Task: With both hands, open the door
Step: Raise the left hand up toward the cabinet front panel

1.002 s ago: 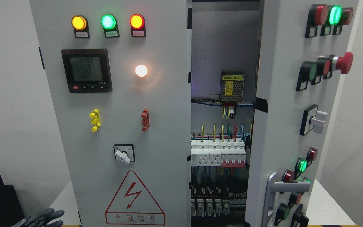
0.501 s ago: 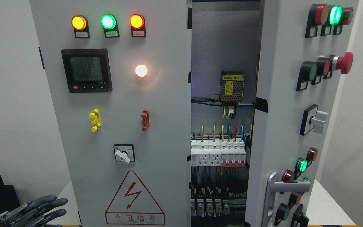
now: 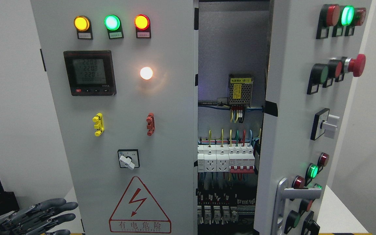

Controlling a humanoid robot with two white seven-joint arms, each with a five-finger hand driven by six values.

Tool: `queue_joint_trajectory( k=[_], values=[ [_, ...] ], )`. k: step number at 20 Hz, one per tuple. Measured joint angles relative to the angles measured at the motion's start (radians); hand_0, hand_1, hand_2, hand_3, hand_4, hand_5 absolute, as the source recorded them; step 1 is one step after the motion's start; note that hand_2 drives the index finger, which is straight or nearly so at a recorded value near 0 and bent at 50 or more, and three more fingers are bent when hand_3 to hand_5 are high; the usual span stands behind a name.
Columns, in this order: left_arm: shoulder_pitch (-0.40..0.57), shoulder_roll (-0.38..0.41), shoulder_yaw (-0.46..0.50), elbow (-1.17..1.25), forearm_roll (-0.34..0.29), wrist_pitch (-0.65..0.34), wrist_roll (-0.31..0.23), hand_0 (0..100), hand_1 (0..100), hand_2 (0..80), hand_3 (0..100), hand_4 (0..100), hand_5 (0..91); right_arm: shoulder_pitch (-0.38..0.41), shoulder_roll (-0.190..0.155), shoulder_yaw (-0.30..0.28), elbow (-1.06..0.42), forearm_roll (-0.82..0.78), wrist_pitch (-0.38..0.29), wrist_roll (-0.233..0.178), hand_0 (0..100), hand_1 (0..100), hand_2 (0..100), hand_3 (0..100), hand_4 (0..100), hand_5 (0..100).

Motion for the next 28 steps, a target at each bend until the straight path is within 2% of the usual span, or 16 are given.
queue_joint_trajectory(
  k=[3,7,10,14,16,19,28],
  values=[
    [-0.018,0.010,-0.002,-0.010,0.004,0.020,0.000,0,0,0.0,0,3,0.0,0.000,0.000,0.000,0.000,0.000,0.000,0.000,0,0,0,0,0,0],
    [-0.101,0.004,-0.025,-0.018,0.012,0.111,-0.004,0,0,0.0,0,3,0.0,0.000,0.000,0.000,0.000,0.000,0.000,0.000,0,0,0,0,0,0],
    [-0.249,-0.025,-0.080,-0.017,0.010,0.203,0.000,0,0,0.0,0,3,0.0,0.000,0.000,0.000,0.000,0.000,0.000,0.000,0,0,0,0,0,0],
    [-0.510,-0.092,-0.185,0.009,0.002,0.387,0.007,0,0,0.0,0,3,0.0,0.000,0.000,0.000,0.000,0.000,0.000,-0.001,0,0,0,0,0,0],
    [-0.646,-0.129,-0.245,0.027,-0.002,0.448,0.010,0,0,0.0,0,3,0.0,0.000,0.000,0.000,0.000,0.000,0.000,-0.003,0,0,0,0,0,0],
    [-0.828,-0.178,-0.350,0.050,-0.005,0.480,0.020,0,0,0.0,0,3,0.0,0.000,0.000,0.000,0.000,0.000,0.000,-0.003,0,0,0,0,0,0],
    [-1.209,-0.298,-0.658,0.115,-0.002,0.495,0.034,0,0,0.0,0,3,0.0,0.000,0.000,0.000,0.000,0.000,0.000,0.000,0,0,0,0,0,0]
  ],
)
